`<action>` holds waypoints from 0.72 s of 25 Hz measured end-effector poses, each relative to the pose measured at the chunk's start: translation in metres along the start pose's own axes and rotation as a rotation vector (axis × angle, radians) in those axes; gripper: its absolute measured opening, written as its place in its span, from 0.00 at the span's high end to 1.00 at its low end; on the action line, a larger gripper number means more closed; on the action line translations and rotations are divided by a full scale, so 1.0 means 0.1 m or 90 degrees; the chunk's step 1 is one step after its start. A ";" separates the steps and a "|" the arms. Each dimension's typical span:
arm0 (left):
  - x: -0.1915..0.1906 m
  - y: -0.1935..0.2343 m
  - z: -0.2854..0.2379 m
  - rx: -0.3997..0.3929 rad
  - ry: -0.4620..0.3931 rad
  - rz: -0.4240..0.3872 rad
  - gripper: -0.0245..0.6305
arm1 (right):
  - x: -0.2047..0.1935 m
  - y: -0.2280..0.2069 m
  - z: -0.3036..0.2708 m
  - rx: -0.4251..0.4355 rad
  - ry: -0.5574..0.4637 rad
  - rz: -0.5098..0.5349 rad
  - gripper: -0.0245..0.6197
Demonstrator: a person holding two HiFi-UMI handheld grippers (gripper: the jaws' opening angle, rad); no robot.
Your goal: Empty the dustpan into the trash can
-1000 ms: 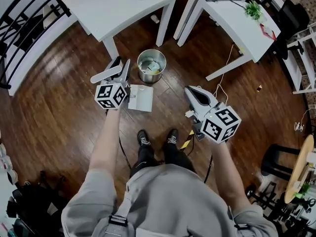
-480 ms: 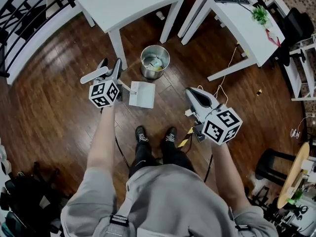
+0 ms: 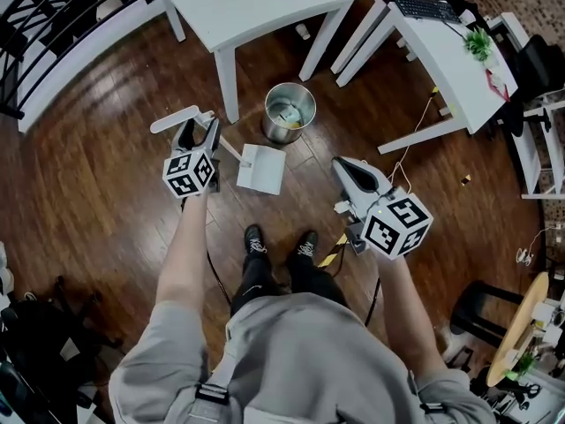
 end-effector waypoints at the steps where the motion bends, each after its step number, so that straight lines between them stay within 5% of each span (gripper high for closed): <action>1: -0.03 -0.01 0.04 0.000 0.008 0.002 0.52 | 0.01 0.00 0.01 -0.001 -0.002 0.000 0.96; 6: -0.01 -0.22 0.36 -0.010 0.009 -0.007 0.63 | 0.10 0.00 0.04 0.003 -0.020 0.003 0.96; 11: 0.20 -0.89 0.62 -0.083 0.081 -0.116 0.95 | 0.23 -0.05 0.11 0.020 -0.057 0.005 0.96; 18: 1.00 -2.07 0.86 -0.254 0.074 -0.177 0.95 | 0.64 -0.01 0.32 0.061 -0.131 0.039 0.96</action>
Point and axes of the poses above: the fingertips, and each gripper's own axes: z backward along the fingers, y to its left, x out of its top, the point moved 9 cm from there along z, backward along the fingers, and after that the axes turned 4 degrees about y, right-handed, at the moved point
